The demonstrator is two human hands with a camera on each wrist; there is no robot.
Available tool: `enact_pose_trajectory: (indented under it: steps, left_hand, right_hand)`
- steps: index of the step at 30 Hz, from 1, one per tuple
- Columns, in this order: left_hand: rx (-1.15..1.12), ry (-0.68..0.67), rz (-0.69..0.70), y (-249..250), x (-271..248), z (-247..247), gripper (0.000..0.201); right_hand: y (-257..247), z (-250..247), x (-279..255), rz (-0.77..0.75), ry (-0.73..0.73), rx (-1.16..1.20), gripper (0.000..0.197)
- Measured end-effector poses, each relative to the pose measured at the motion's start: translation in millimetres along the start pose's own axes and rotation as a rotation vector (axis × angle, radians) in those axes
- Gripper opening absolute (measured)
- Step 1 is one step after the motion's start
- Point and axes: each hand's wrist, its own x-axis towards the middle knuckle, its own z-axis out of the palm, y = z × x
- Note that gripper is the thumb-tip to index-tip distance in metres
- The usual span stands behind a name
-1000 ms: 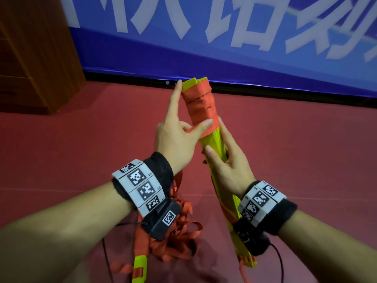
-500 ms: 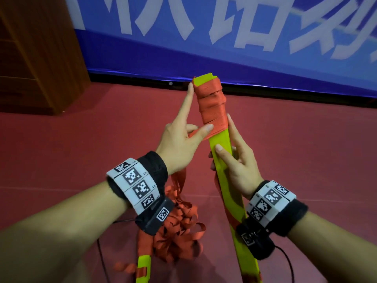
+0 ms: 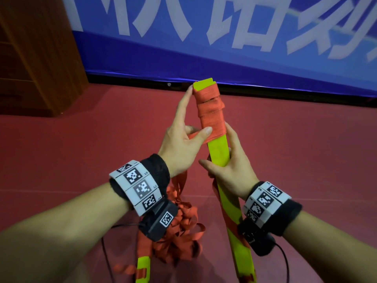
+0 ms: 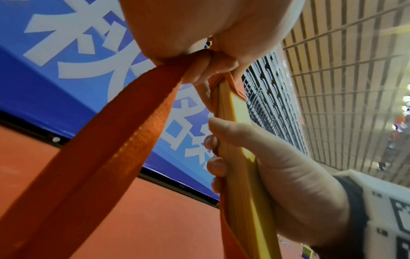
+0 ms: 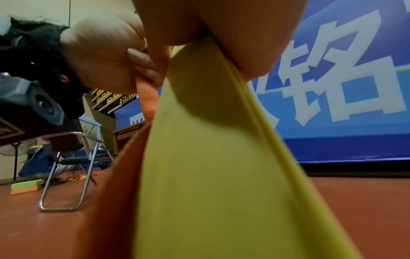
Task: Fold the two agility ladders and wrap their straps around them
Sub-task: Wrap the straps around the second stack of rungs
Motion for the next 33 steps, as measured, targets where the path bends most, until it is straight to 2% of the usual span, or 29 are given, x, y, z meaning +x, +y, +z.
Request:
enact_pose_trajectory:
  steps: [3,5,8,14,17,25,33]
  left_hand:
    - [-0.012,0.034,-0.006,-1.5,-0.2,1.6,0.088]
    - [0.063,0.107,-0.013,-2.3,0.8,3.1,0.085]
    - [0.183,0.197,-0.015,-2.7,1.5,6.5,0.085]
    - [0.262,0.216,-0.017,-1.1,3.1,7.5,0.088]
    - [0.367,0.169,0.021,0.4,5.5,2.1,0.093]
    - [0.394,0.049,0.071,1.0,-0.2,-5.1,0.095]
    - [0.318,0.07,0.096,-3.5,1.3,-6.5,0.089]
  right_hand:
    - [-1.9,-0.1,-3.1,-0.01,0.02,-0.033,0.1]
    - [-4.0,0.6,-3.9,0.012,0.084,-0.117,0.099]
    - [-5.5,2.7,-5.5,0.049,0.176,-0.198,0.085]
    - [-8.6,1.7,-8.1,0.038,0.246,-0.323,0.061]
    - [-3.8,0.6,-7.6,0.012,0.235,-0.263,0.061]
    - [4.5,-4.3,-2.6,-0.018,0.157,-0.242,0.069]
    - [8.1,-3.2,0.2,0.001,0.069,-0.022,0.07]
